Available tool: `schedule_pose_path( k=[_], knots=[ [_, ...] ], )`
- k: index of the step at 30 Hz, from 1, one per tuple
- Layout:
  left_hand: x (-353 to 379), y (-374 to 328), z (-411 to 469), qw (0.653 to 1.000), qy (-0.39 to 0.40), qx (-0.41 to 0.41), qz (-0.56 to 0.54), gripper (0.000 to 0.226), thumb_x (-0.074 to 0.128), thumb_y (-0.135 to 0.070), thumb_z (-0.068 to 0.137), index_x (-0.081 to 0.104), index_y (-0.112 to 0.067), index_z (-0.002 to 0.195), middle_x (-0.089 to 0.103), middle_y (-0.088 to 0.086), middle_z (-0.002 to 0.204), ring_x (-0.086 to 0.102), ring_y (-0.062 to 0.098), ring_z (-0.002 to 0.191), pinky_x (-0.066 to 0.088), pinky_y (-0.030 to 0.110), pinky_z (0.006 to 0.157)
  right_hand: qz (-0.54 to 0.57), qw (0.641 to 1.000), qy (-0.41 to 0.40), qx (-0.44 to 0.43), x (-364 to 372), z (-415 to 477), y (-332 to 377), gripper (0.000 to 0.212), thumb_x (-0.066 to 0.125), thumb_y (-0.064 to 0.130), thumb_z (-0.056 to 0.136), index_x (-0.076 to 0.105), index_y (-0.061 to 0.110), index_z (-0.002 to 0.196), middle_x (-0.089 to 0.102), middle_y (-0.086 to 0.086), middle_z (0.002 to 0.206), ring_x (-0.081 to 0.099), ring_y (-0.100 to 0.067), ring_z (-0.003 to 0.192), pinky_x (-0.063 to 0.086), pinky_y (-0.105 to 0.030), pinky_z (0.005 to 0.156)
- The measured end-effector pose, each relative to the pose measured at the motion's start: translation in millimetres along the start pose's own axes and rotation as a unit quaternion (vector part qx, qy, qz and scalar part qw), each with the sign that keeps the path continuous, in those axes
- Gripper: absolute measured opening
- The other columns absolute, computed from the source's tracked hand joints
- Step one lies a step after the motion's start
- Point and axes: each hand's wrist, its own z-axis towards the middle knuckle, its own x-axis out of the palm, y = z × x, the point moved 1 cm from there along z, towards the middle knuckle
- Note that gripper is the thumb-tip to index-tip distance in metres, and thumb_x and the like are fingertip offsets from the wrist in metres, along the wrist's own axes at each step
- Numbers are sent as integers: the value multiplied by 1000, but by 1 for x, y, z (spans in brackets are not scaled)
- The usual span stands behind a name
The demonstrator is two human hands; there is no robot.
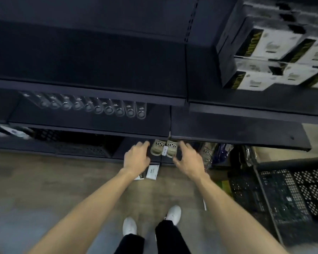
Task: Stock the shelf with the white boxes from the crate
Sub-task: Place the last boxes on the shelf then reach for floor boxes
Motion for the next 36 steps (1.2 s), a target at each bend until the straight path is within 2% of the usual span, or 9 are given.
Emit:
schedule_pose_path(
  k=[5, 10, 14, 17, 20, 26, 29, 33, 36],
  knots=[
    [84, 42, 22, 995, 46, -89, 14, 46, 58, -18, 86, 47, -22, 130, 56, 3, 116, 59, 25, 106, 52, 39, 78, -13, 997, 79, 5, 84, 34, -34, 53, 62, 38, 91, 39, 27, 137, 54, -4, 134, 57, -30, 121, 49, -41, 89],
    [202, 92, 35, 983, 100, -152, -3, 49, 56, -20, 85, 44, -25, 133, 53, -1, 130, 58, 26, 115, 50, 38, 86, -13, 991, 133, 2, 192, 65, -69, 46, 58, 37, 93, 37, 27, 133, 58, -2, 123, 64, -30, 104, 50, -39, 80],
    [307, 131, 39, 976, 129, -173, -13, 44, 53, -19, 86, 46, -21, 130, 53, 1, 128, 55, 25, 117, 48, 37, 86, -29, 984, 173, 0, 294, 77, -103, 44, 55, 41, 94, 38, 25, 132, 66, -1, 116, 65, -29, 103, 47, -35, 76],
    [375, 159, 49, 976, 135, -168, -17, 45, 56, -19, 88, 43, -21, 131, 53, 3, 124, 54, 25, 115, 48, 36, 88, -7, 983, 183, -2, 368, 86, -126, 52, 58, 42, 92, 38, 31, 139, 57, 5, 132, 62, -25, 111, 49, -35, 86],
    [436, 193, 61, 975, 130, -176, -24, 51, 60, -22, 87, 42, -23, 134, 53, 3, 125, 55, 24, 115, 49, 35, 89, -10, 980, 196, -18, 439, 97, -145, 54, 62, 42, 89, 40, 31, 137, 54, 4, 132, 60, -22, 114, 50, -37, 91],
    [528, 265, 95, 972, 107, -208, -29, 54, 65, -27, 83, 44, -27, 132, 53, 1, 126, 58, 27, 113, 50, 37, 83, -33, 980, 192, -45, 550, 134, -160, 51, 62, 45, 88, 39, 33, 132, 57, 3, 126, 61, -23, 111, 53, -37, 83],
    [563, 299, 123, 973, 90, -213, -19, 57, 69, -28, 81, 43, -24, 132, 56, 4, 123, 59, 30, 110, 51, 38, 82, -29, 977, 200, -65, 598, 164, -157, 57, 64, 42, 89, 36, 30, 137, 55, 0, 130, 59, -25, 115, 52, -37, 86],
    [605, 344, 162, 937, 117, -321, -71, 72, 74, -23, 80, 33, -14, 138, 51, 13, 129, 56, 35, 116, 51, 41, 90, -11, 976, 198, -96, 655, 205, -145, 59, 66, 40, 89, 37, 28, 139, 55, -4, 126, 58, -30, 113, 49, -37, 85],
    [636, 364, 176, 922, 160, -347, -63, 64, 69, -21, 82, 36, -12, 136, 51, 12, 132, 53, 32, 122, 49, 42, 98, -37, 970, 189, -146, 693, 235, -134, 59, 62, 35, 90, 37, 25, 142, 53, -6, 132, 53, -29, 117, 46, -38, 88]
  ],
)
